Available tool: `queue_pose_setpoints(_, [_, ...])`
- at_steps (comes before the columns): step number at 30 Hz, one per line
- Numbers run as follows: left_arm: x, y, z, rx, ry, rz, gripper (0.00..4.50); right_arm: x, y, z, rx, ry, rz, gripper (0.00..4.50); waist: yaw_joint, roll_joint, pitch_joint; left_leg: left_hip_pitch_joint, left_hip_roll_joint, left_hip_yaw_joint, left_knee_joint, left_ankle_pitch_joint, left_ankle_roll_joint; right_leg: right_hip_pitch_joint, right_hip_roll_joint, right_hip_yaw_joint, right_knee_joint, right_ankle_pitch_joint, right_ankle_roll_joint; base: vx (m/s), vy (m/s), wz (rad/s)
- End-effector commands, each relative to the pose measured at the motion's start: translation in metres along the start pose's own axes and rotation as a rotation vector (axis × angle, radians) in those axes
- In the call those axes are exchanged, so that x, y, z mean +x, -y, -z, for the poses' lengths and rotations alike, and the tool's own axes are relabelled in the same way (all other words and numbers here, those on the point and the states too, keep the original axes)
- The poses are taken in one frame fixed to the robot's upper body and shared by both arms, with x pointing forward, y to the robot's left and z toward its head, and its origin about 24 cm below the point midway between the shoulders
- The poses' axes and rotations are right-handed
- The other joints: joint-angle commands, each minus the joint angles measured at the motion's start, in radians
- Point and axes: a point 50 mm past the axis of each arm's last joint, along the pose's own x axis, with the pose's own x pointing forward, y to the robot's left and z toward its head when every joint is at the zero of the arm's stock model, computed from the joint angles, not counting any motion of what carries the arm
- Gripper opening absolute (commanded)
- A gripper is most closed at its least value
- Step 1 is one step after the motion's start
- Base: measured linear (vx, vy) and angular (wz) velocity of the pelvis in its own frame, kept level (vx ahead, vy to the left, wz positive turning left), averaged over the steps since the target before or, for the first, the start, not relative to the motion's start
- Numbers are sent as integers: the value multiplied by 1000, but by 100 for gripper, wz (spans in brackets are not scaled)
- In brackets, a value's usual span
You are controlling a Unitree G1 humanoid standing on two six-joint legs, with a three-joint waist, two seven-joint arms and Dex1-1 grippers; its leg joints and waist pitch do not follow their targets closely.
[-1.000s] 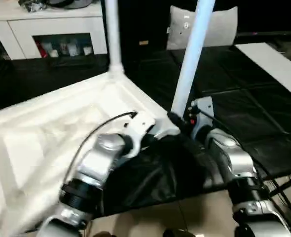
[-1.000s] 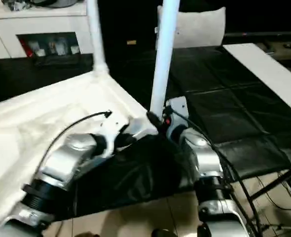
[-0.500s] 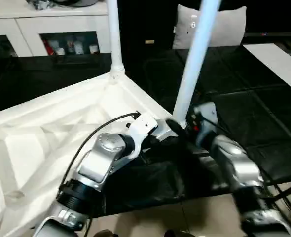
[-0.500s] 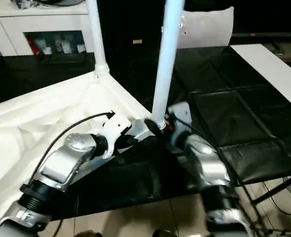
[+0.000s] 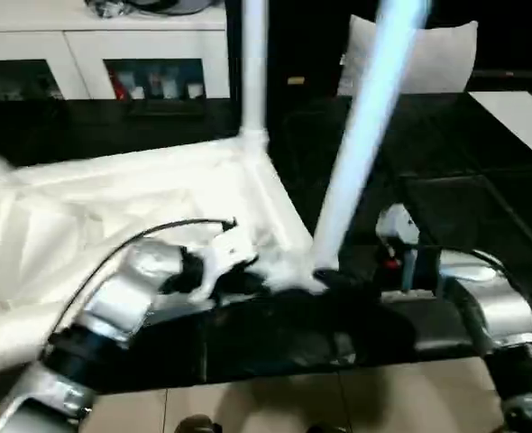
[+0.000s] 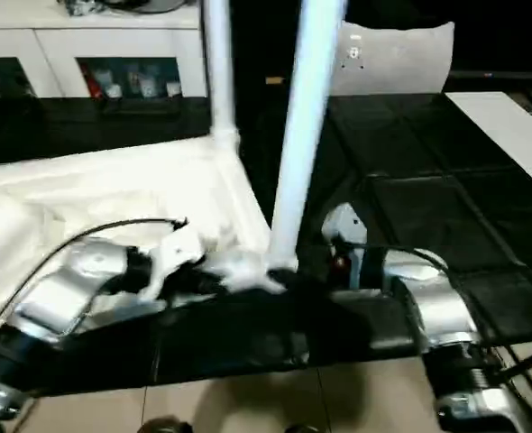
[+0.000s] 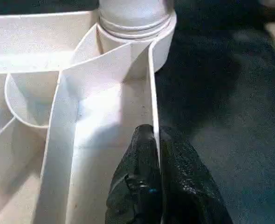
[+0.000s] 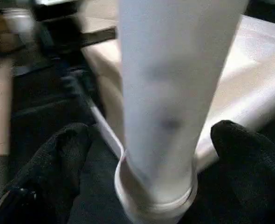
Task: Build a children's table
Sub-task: Rotate leg to tighten
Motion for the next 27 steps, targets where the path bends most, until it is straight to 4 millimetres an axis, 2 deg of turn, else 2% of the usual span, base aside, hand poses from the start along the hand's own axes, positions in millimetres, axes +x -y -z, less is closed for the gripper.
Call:
queue_pose_setpoints(1, [2,5,-12,122,3,159,0,2,-6,-1,17,-16,-110,422,-1,4,-75,13,41,-6,-76,-237,55,59,-60,51,-69,-342,-190,0,0,0])
queue_pose_setpoints(4, [0,6,-11,146,-23,205,0,3,-7,0,22,-33,-151,410,6,2,-75,16,43,-7,-77,-252,33,56,-62,54,-68,-365,-181,0,0,0])
queue_pose_setpoints(8, [-2,4,-11,174,-42,250,0,6,-12,0,32,-56,-237,370,6,-2,-74,13,41,-9,-78,-266,24,60,-65,53,-72,-405,-165,0,0,0])
queue_pose_setpoints(12, [-1,3,-11,182,-42,262,0,7,-15,2,39,-68,-276,340,4,-4,-72,16,38,-11,-78,-275,21,59,-67,51,-82,-487,-131,0,0,0])
queue_pose_setpoints(20, [-1,1,-8,178,-36,262,0,8,-17,2,65,-70,-313,261,6,-6,-74,16,40,-9,-78,-251,26,58,-65,52,-77,-451,-142,0,0,0])
queue_pose_setpoints(27, [-1,1,-6,159,-24,250,0,9,-19,3,94,-65,-324,214,6,-7,-69,16,40,-11,-79,-261,25,56,-67,51,-83,-499,-123,0,0,0])
